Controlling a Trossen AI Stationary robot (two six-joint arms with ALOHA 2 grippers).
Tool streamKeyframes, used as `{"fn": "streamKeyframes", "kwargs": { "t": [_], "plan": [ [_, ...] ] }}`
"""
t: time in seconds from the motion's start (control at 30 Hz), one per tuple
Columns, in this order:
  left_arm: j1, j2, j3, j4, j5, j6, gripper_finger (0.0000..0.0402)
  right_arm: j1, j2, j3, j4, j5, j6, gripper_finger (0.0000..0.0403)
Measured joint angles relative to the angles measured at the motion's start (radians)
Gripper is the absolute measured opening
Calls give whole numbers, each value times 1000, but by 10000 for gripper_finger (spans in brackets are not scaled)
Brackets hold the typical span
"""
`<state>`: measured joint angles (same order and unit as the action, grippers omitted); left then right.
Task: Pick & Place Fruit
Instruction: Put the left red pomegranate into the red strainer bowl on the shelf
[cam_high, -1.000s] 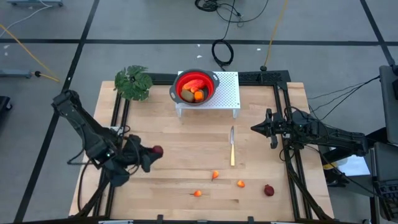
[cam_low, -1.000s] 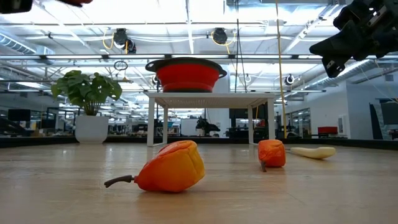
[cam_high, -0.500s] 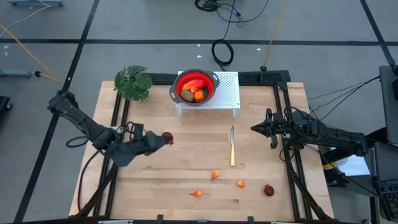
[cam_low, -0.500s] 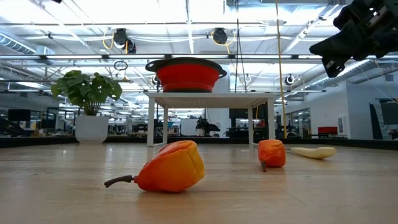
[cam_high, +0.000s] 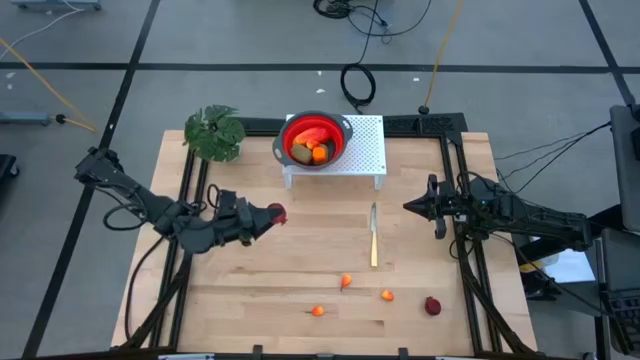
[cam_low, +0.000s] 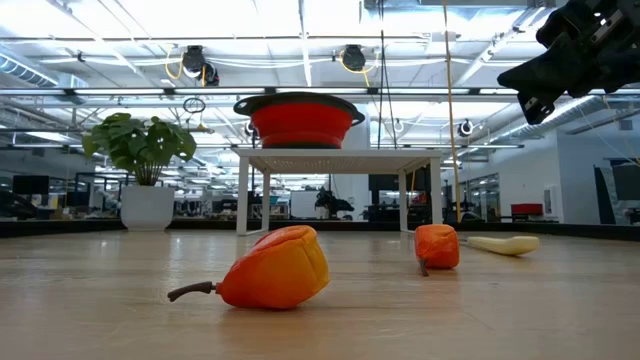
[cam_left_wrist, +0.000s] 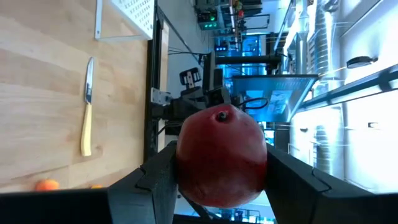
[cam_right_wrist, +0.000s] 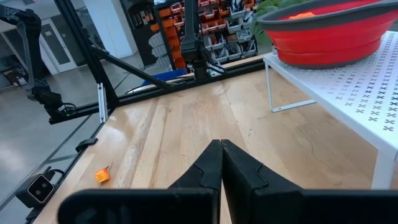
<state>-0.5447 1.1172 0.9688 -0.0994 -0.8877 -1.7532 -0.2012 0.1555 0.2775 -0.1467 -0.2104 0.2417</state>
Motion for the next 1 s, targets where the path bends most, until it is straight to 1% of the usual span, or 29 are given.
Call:
{"fn": "streamKeyframes", "kwargs": {
  "t": [0.13,0.2,0.23,0.3,0.4,0.47,0.8,1.0],
  "plan": [
    [14,0,0,0,34,1,198,0,0,0,0,0,0,0],
    [22,0,0,-1,54,42,198,0,0,0,0,0,0,0],
    [25,0,0,-1,63,88,198,0,0,0,0,0,0,0],
    [35,0,0,-1,87,225,198,0,0,0,0,0,0,0],
    [45,0,0,-1,133,493,198,0,0,0,0,0,0,0],
    [47,0,0,-1,147,636,198,0,0,0,0,0,0,0],
    [49,1,0,-1,145,1244,198,0,0,0,0,0,0,0],
    [70,1,0,-1,128,1560,198,0,0,0,0,0,0,0]
  ]
}}
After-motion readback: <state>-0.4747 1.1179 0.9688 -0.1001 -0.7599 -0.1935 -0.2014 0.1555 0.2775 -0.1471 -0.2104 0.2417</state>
